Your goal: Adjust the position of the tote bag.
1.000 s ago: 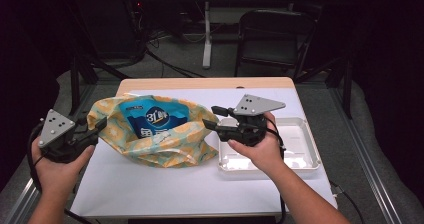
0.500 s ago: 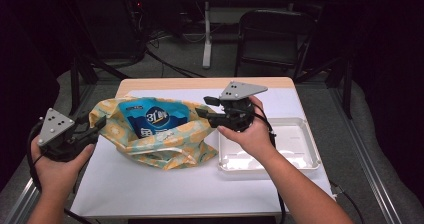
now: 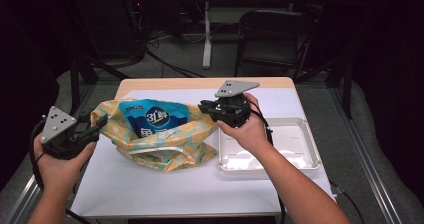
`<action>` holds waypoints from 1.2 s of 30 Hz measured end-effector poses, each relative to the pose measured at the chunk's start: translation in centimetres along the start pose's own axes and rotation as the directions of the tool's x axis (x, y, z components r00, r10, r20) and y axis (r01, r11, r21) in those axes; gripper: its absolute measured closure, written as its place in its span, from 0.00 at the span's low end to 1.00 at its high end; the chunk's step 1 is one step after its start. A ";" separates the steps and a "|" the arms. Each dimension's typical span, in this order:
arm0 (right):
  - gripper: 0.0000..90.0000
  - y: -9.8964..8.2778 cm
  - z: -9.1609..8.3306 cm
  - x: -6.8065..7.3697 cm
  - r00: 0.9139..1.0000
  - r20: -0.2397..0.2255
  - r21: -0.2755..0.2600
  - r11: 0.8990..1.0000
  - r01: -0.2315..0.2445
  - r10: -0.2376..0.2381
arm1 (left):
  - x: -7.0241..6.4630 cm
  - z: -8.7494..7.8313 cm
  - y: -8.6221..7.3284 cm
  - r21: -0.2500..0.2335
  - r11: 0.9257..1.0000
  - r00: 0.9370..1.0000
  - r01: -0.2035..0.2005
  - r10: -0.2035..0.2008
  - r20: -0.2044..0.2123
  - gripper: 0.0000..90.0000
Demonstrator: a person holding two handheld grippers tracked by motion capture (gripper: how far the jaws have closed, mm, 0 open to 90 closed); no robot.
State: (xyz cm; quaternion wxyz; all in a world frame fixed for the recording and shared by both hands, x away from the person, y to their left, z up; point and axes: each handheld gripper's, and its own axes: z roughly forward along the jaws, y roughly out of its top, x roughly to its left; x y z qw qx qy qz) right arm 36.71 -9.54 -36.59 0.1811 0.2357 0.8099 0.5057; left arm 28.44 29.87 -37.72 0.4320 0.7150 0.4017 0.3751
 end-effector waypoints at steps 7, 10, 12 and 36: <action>1.00 -0.1 0.5 -0.7 1.000 0.021 0.004 1.000 -0.015 0.015 | 0.2 0.4 0.1 0.005 1.000 1.000 0.004 -0.004 -0.006 0.78; 1.00 -0.2 0.8 -1.0 0.999 0.031 -0.001 1.000 -0.025 0.025 | 0.3 0.6 0.1 0.005 1.000 1.000 0.009 -0.009 -0.010 0.83; 1.00 -0.2 1.0 -1.2 0.999 0.034 -0.001 1.000 -0.031 0.031 | 0.4 0.8 0.1 0.006 1.000 1.000 0.010 -0.009 -0.013 0.84; 1.00 -1.3 3.5 -2.7 0.995 0.075 0.038 0.997 -0.071 0.068 | 1.2 3.6 -1.2 0.083 0.995 0.998 0.051 -0.048 -0.035 0.89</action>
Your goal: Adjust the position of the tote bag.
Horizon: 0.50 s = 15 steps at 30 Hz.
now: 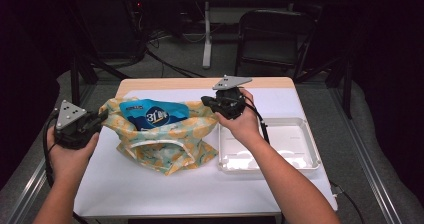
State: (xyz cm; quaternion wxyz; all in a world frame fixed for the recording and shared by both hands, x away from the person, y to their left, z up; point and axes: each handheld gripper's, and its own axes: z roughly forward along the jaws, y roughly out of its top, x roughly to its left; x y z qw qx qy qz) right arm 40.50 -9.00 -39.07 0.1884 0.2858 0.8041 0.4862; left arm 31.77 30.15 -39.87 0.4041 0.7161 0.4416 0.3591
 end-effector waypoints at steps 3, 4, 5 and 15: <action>1.00 -0.3 0.4 -0.2 1.000 0.005 0.010 1.000 -0.009 0.009 | 0.1 0.2 -0.3 0.010 1.000 1.000 0.008 -0.008 0.004 0.88; 1.00 -0.5 0.5 -0.2 1.000 0.006 0.011 1.000 -0.014 0.014 | 0.1 0.3 -0.5 0.015 1.000 1.000 0.008 -0.008 0.005 0.88; 1.00 -0.6 0.6 -0.2 1.000 0.006 0.016 1.000 -0.014 0.014 | 0.1 0.3 -0.6 0.018 1.000 1.000 0.011 -0.011 0.005 0.88; 1.00 -1.9 1.9 -0.1 1.000 0.006 0.054 0.998 -0.024 0.024 | -0.1 0.9 -2.0 0.051 0.998 0.999 0.028 -0.029 0.028 0.86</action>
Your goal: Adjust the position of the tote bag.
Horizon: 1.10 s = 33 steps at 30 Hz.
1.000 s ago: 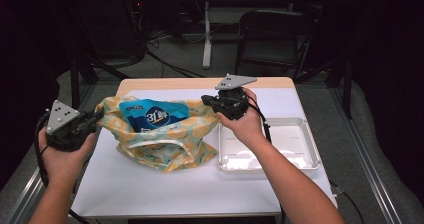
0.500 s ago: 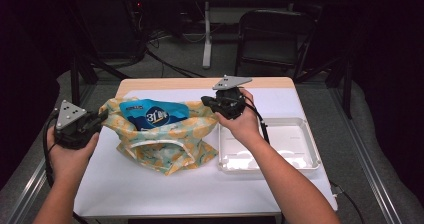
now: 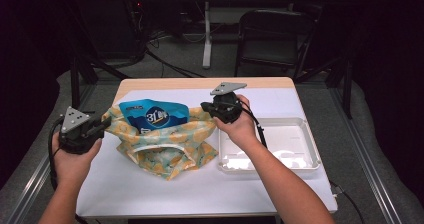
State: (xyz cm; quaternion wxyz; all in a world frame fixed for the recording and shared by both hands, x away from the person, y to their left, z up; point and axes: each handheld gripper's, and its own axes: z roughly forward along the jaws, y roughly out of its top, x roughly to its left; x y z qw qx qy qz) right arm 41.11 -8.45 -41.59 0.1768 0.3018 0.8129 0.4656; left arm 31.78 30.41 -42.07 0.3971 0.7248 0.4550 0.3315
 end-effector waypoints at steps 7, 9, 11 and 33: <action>1.00 -0.8 0.5 0.0 1.000 -0.004 0.018 1.000 -0.007 0.007 | -0.4 0.6 -1.3 0.017 1.000 1.000 0.016 -0.017 0.016 0.86; 1.00 -1.1 0.7 0.0 1.000 -0.006 0.026 1.000 -0.008 0.008 | -0.4 0.7 -1.7 0.020 0.999 0.999 0.025 -0.026 0.021 0.85; 1.00 -1.2 0.8 0.1 1.000 -0.008 0.029 1.000 -0.010 0.010 | -0.5 0.9 -2.0 0.022 0.999 0.999 0.033 -0.033 0.025 0.85; 1.00 -3.7 2.2 0.2 1.000 -0.006 0.091 0.996 -0.020 0.020 | -1.9 2.1 -4.7 0.028 0.998 0.999 0.048 -0.048 0.013 0.87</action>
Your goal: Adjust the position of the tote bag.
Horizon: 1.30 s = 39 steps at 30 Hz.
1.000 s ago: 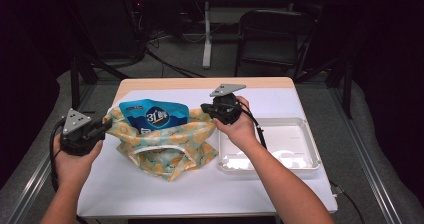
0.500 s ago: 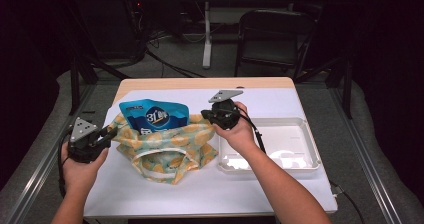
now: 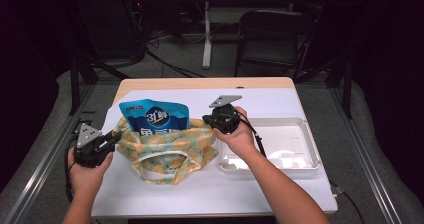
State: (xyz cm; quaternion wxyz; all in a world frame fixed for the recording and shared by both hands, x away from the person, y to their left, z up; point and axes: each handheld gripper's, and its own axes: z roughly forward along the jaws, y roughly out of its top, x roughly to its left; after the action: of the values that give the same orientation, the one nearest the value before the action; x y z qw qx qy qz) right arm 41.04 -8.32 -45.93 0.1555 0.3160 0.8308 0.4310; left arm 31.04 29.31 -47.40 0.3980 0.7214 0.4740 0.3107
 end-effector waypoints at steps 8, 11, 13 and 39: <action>1.00 -0.7 0.3 0.2 1.000 -0.003 0.019 1.000 -0.003 0.003 | -0.4 0.3 -0.8 0.009 1.000 1.000 -0.006 0.005 0.014 0.92; 1.00 -1.0 0.5 0.2 1.000 -0.004 0.022 1.000 -0.009 0.009 | -0.4 0.4 -1.2 0.019 1.000 1.000 -0.003 0.002 0.023 0.95; 1.00 -1.2 0.6 0.2 1.000 -0.006 0.026 1.000 -0.011 0.011 | -0.3 0.5 -1.5 0.026 1.000 1.000 0.006 -0.007 0.027 0.95; 1.00 -2.5 1.5 0.7 1.000 -0.007 0.060 0.998 -0.006 0.006 | 0.8 2.3 -4.1 0.149 0.988 0.999 0.028 -0.031 0.012 0.97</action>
State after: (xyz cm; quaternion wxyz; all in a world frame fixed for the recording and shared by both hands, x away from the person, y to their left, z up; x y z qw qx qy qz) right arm 40.34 -8.01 -48.81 0.1417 0.3214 0.8429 0.4075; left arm 31.41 30.34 -52.01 0.3510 0.7441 0.5036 0.2636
